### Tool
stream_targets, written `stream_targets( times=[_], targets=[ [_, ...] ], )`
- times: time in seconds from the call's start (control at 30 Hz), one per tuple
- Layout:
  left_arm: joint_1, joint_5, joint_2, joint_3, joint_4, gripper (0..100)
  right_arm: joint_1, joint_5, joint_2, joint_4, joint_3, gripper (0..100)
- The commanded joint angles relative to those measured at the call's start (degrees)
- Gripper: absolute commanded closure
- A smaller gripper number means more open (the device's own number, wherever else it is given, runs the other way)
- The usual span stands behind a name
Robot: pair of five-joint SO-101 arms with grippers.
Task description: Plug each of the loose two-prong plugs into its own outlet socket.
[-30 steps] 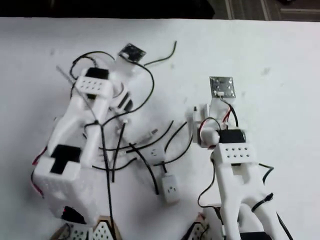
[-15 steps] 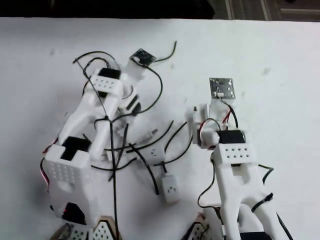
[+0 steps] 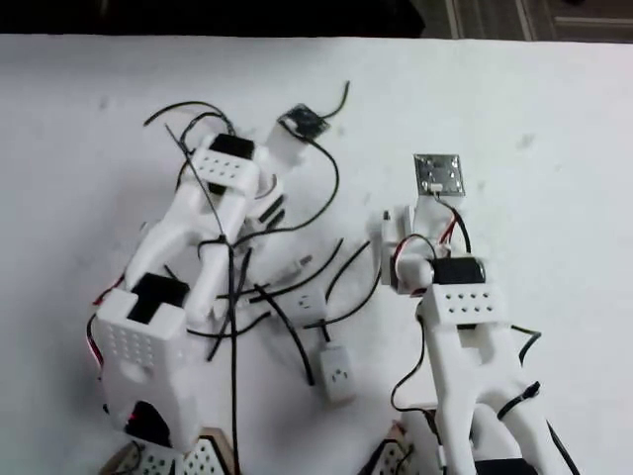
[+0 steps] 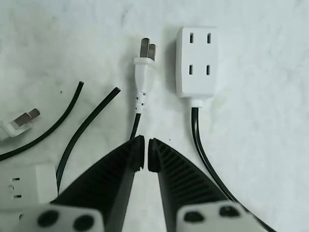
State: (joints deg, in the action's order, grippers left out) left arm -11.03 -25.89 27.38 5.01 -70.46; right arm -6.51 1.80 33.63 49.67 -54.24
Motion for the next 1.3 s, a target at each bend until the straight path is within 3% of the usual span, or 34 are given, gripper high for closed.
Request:
stream_targets(
  times=[0.0,0.13,0.6,0.97,1.27],
  targets=[
    [-2.59,-1.32,0.75,-0.44,-3.43,92,0.22,-0.26,1.89,-0.84,0.26,98.1],
    [-2.68,-1.32,0.75,-0.44,-3.52,98,0.48,-0.26,2.07,-0.84,0.26,98.1],
    [-10.86,-1.49,0.75,-0.44,-10.99,98,0.84,-0.44,2.51,-0.57,0.26,98.1],
    [-10.42,-5.54,-5.58,4.66,-18.81,98,1.63,-0.44,2.51,-0.57,0.35,98.1],
    [-5.67,-5.89,-17.89,5.01,-16.97,97,1.63,-0.44,2.51,-0.57,0.35,98.1]
  ],
)
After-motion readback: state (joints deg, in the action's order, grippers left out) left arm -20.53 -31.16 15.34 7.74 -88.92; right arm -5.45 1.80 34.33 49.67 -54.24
